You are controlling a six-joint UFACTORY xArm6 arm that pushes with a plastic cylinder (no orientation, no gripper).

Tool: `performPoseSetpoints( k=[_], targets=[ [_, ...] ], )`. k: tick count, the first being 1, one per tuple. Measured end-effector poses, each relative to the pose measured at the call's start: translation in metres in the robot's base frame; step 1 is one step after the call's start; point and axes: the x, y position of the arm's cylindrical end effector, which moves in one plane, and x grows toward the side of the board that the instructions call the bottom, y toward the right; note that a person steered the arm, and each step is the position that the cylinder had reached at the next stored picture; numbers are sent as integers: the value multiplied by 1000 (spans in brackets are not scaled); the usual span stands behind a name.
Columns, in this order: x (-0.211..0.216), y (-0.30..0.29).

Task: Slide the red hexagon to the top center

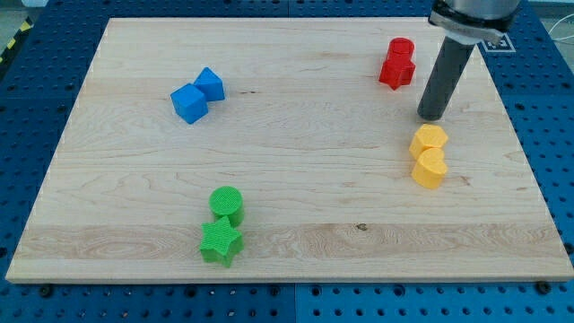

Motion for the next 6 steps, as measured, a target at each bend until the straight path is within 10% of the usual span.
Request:
performPoseSetpoints(
  k=[6],
  targets=[
    [-64,-62]
  ],
)
